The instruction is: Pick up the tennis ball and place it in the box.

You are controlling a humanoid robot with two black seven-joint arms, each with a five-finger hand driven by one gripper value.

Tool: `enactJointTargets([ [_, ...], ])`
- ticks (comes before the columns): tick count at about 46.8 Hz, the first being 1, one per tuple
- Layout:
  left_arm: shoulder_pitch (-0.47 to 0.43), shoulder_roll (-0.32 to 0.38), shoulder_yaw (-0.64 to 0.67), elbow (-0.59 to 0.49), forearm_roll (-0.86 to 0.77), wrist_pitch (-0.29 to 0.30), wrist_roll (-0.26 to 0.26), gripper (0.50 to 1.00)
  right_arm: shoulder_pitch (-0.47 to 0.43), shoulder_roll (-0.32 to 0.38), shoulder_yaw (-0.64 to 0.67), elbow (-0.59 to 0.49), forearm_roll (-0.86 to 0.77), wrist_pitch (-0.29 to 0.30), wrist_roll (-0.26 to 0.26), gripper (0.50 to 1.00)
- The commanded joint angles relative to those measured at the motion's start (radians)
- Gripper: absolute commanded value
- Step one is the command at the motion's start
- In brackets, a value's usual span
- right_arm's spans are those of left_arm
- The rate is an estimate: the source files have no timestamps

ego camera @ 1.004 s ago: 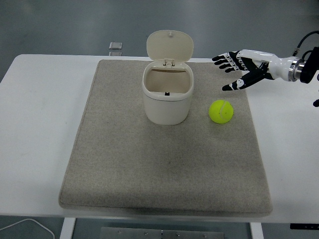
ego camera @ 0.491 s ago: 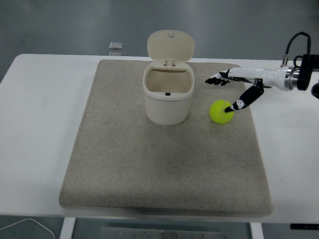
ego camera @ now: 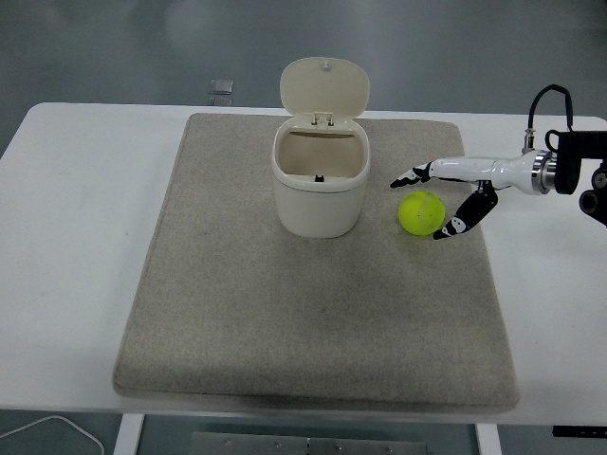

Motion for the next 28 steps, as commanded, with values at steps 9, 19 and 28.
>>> enactJointTargets([
  [9,0.000,0.000,0.000,0.000,0.000,0.000,0.001,0.996,-0.004,0.010,-0.028,-0.006,-0.002,-0.043,-0.001,0.901],
  [19,-0.001,0.000,0.000,0.000,0.000,0.000,-0.001,0.996,-0.012,0.011,-0.042,-0.011,-0.006,-0.075,-0.001,0.803],
  [28,0.000,0.000,0.000,0.000,0.000,0.000,0.001,0.996,-0.016,0.011,-0.042,-0.011,-0.009,-0.084,-0.001,0.797],
])
